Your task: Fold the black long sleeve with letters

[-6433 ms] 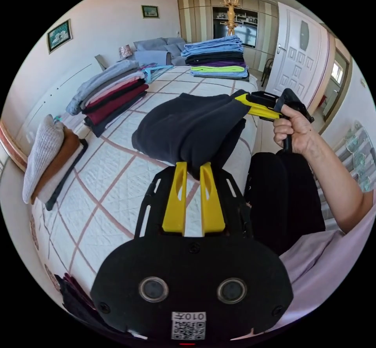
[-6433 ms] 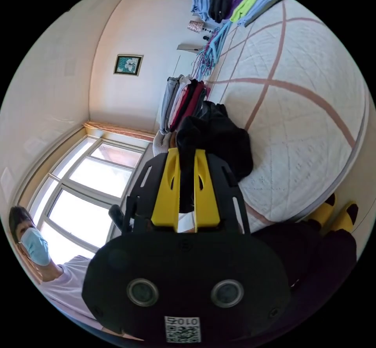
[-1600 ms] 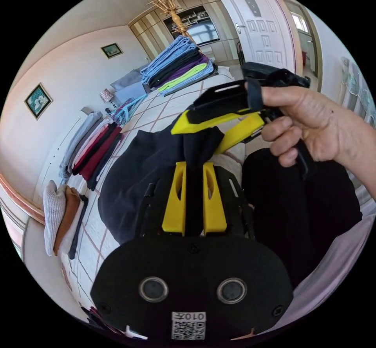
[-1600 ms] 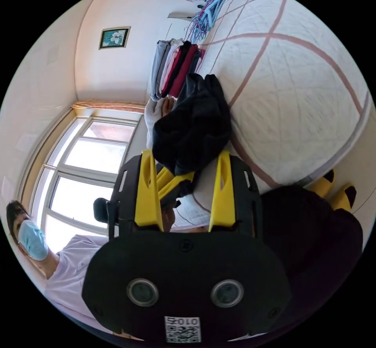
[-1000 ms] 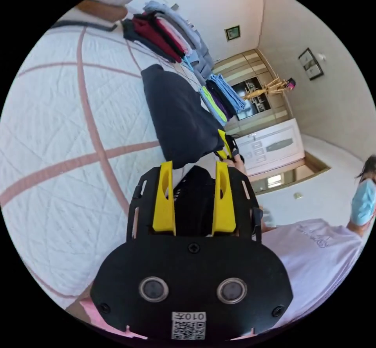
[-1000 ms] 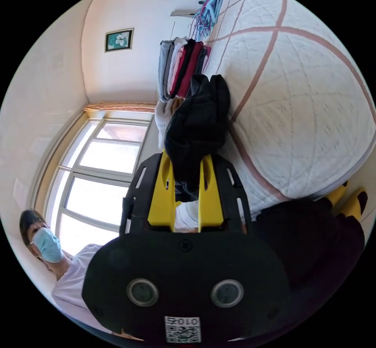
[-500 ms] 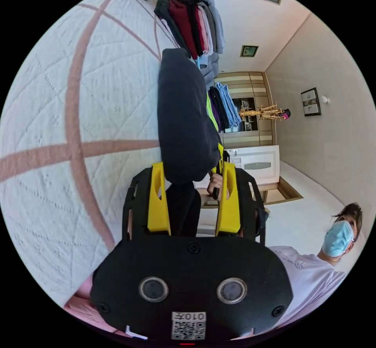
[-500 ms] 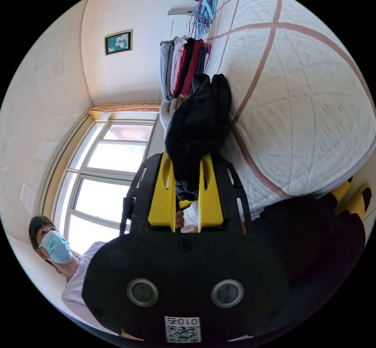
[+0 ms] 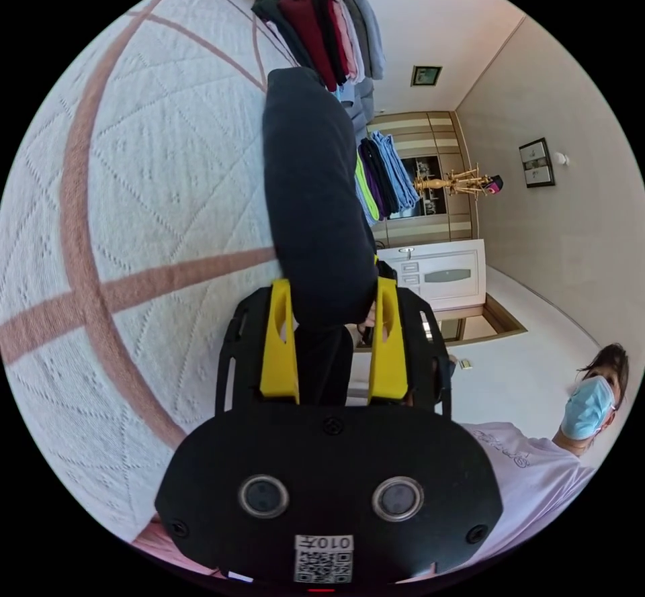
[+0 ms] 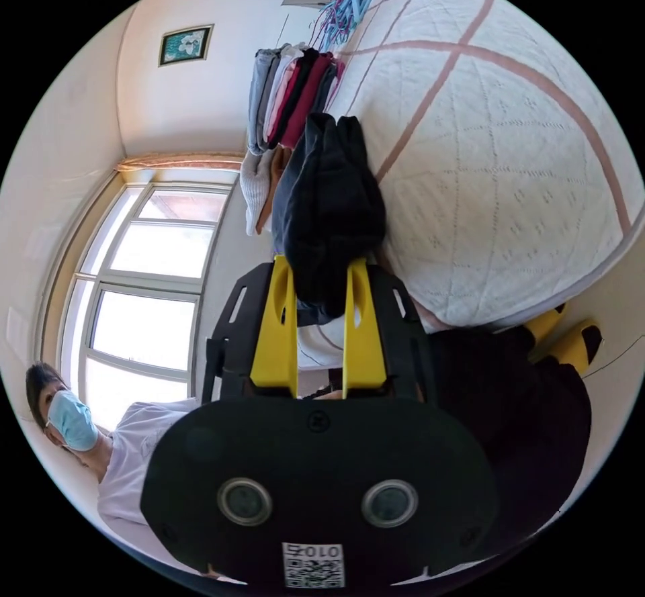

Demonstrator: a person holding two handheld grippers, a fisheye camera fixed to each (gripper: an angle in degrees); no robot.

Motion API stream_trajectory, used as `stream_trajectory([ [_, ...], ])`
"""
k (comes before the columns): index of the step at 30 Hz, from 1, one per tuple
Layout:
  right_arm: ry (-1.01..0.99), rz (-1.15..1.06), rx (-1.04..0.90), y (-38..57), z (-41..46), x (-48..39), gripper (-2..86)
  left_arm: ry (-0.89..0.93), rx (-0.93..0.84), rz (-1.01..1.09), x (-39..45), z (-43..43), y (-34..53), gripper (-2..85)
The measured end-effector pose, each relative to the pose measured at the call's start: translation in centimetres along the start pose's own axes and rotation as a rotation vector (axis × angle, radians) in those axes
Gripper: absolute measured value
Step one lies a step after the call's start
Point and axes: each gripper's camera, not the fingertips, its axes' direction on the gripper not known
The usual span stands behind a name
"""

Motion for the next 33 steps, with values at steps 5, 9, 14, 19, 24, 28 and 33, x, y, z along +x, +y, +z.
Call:
stream_trajectory([
  [5,0.023,-0.017,0.015,1.5,-0.6,-0.9,8.8,0.03,0.03,-0.02,-0.5,0.3,-1.7,13.9],
  [9,0.018,-0.026,0.033,2.8,-0.8,-1.5,8.2,0.019,0.017,0.009,0.6,0.7,-3.4,12.5],
  [14,0.014,-0.144,0.046,4.5,-1.9,-6.2,8.0,-0.023,0.002,0.173,6.1,-0.3,-6.2,11.8],
  [19,0.026,-0.327,0.044,6.8,-3.7,-14.7,8.0,0.017,-0.004,0.366,13.4,-3.1,-7.7,12.1],
  [24,0.046,-0.378,-0.036,1.2,-3.1,-19.3,8.0,0.081,-0.029,0.404,16.6,-4.4,-16.3,12.1],
  [28,0.043,-0.502,0.013,-7.5,-3.7,-25.9,8.0,0.036,0.034,0.575,25.6,-6.6,-30.2,12.0],
  [33,-0.017,-0.779,0.214,-18.5,-5.5,-37.1,8.1,-0.023,0.165,0.793,37.4,-10.2,-44.4,12.1],
])
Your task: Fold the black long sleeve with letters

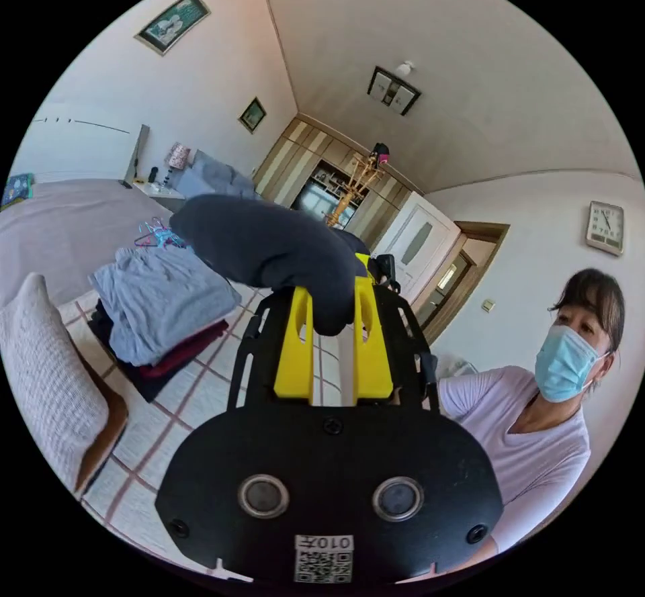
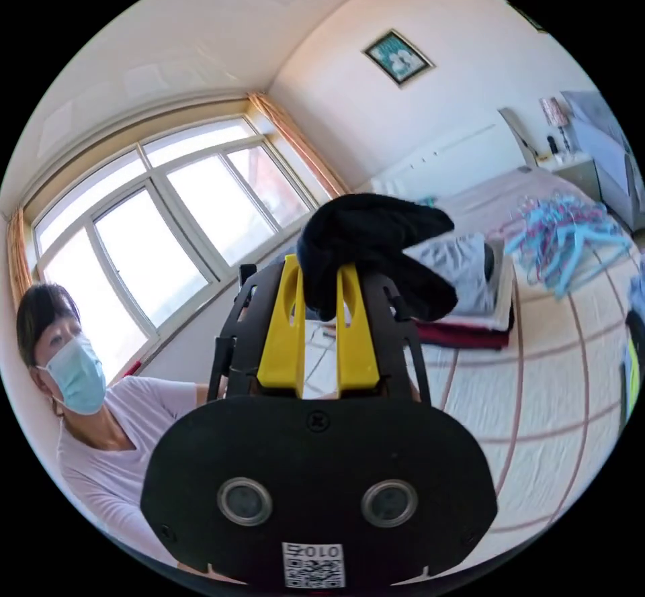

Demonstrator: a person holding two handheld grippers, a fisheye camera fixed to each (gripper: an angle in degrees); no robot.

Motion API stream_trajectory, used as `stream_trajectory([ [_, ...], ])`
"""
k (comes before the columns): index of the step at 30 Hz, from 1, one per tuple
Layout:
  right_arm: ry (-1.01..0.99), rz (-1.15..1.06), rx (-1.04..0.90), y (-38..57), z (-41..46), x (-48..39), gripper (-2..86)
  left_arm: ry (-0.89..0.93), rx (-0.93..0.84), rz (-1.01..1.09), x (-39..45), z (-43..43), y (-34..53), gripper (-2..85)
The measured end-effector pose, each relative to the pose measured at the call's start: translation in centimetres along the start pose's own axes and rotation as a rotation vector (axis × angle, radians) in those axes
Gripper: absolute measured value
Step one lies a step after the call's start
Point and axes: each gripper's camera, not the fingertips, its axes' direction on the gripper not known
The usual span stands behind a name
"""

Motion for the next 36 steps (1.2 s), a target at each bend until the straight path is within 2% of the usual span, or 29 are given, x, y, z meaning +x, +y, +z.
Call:
stream_trajectory([
  [4,0.041,0.095,-0.008,-3.6,4.6,7.2,8.2,0.027,-0.005,-0.235,-11.9,3.7,-6.0,11.3],
  [6,0.055,0.297,-0.061,-1.6,8.6,15.0,8.3,0.043,-0.02,-0.419,-18.3,6.4,-4.7,11.0],
  [8,0.088,0.472,-0.143,1.5,11.8,20.9,8.3,-0.028,-0.096,-0.661,-25.5,10.1,-0.9,10.9],
  [9,0.093,0.577,-0.206,3.8,13.6,23.7,8.4,-0.045,-0.112,-0.712,-26.8,10.7,0.2,10.8],
  [10,0.072,0.586,-0.194,4.7,14.0,24.4,8.4,-0.04,-0.069,-0.779,-28.1,11.3,2.1,10.8],
  [11,0.035,0.589,-0.163,5.8,14.3,24.8,8.4,-0.001,-0.007,-0.802,-28.4,11.8,3.1,10.7],
  [17,0.028,0.534,-0.159,5.8,13.9,21.9,8.4,-0.028,-0.058,-0.676,-22.9,13.0,-2.7,11.3],
  [21,0.152,0.546,-0.226,7.2,16.0,21.5,9.0,-0.091,-0.145,-0.72,-21.4,15.1,-2.8,11.9],
  [24,0.153,0.504,-0.169,9.1,14.9,19.6,9.4,-0.152,-0.139,-0.671,-17.4,15.0,-2.6,12.0],
  [26,0.243,0.429,-0.154,10.5,13.4,17.1,9.4,-0.375,-0.295,-0.469,-10.1,14.8,-3.9,11.4],
  [28,0.329,0.365,-0.144,12.8,11.8,14.1,9.3,-0.583,-0.339,-0.292,-2.8,13.5,-3.5,10.4],
  [32,0.561,0.169,-0.154,20.7,9.8,4.9,8.7,-0.798,-0.211,0.097,15.1,8.2,3.0,5.4],
  [36,0.73,0.009,-0.179,30.7,11.4,-4.9,7.0,-1.045,-0.161,0.21,27.5,3.2,9.8,1.6],
])
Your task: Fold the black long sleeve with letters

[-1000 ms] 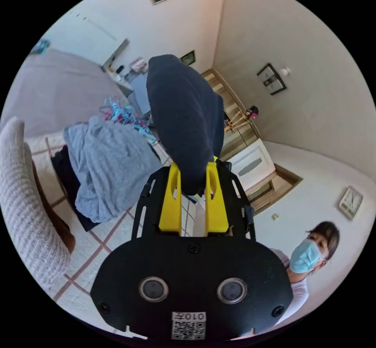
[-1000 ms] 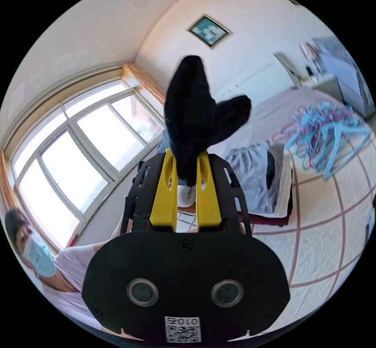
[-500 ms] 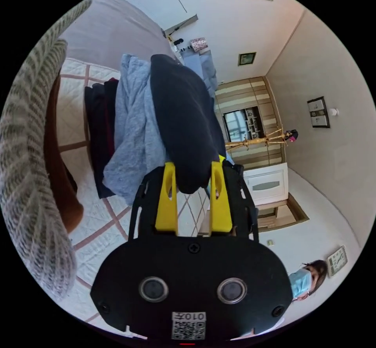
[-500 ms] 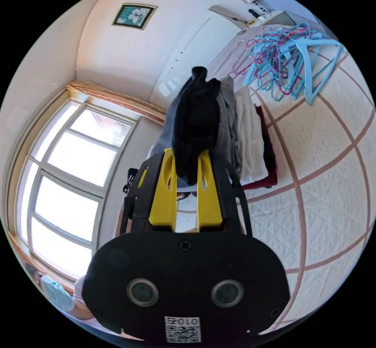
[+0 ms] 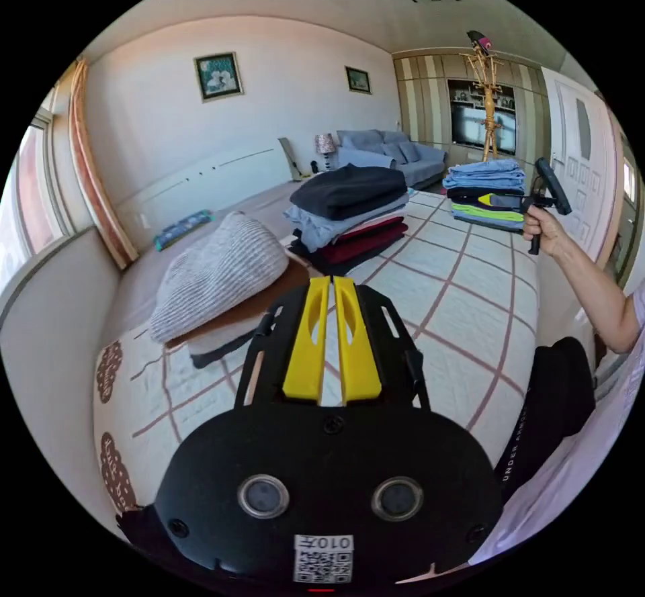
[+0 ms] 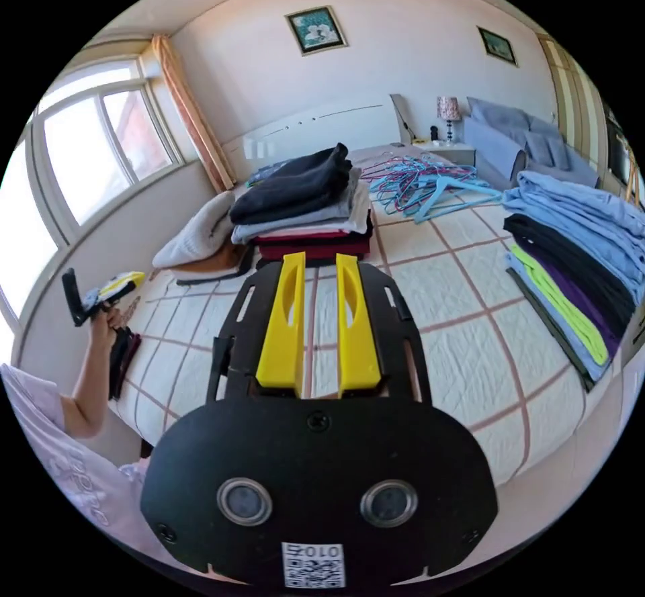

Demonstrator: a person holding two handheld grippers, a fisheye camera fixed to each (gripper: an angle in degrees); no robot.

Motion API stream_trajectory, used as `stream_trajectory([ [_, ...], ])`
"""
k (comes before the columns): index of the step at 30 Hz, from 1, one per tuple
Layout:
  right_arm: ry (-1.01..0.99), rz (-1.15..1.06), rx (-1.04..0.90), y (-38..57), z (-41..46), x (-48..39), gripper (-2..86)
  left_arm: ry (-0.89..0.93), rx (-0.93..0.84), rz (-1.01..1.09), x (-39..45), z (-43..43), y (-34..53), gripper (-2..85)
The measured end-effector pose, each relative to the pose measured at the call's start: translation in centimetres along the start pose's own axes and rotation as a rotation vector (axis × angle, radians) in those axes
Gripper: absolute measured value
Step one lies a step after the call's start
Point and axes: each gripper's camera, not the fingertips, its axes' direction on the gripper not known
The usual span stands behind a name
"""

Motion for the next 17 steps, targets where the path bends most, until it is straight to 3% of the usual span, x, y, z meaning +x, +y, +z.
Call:
stream_trajectory([
  [4,0.103,-0.073,0.014,8.1,-1.0,-7.9,5.5,-0.201,0.028,0.0,4.3,-12.9,7.0,0.1],
  [7,0.286,-0.158,0.017,12.4,-1.6,-13.8,3.7,-0.497,0.037,0.068,7.9,-21.9,10.6,-0.1],
  [10,0.432,-0.198,0.112,14.9,-3.9,-18.0,2.0,-0.811,0.207,0.071,10.0,-31.5,13.7,-0.3],
  [12,0.392,-0.186,0.221,16.6,-6.5,-19.9,1.5,-0.84,0.172,0.048,8.9,-35.9,14.6,-0.3],
  [17,0.28,-0.271,0.281,20.8,-7.9,-23.2,1.4,-0.943,0.09,-0.232,0.8,-47.3,19.7,-0.1],
])
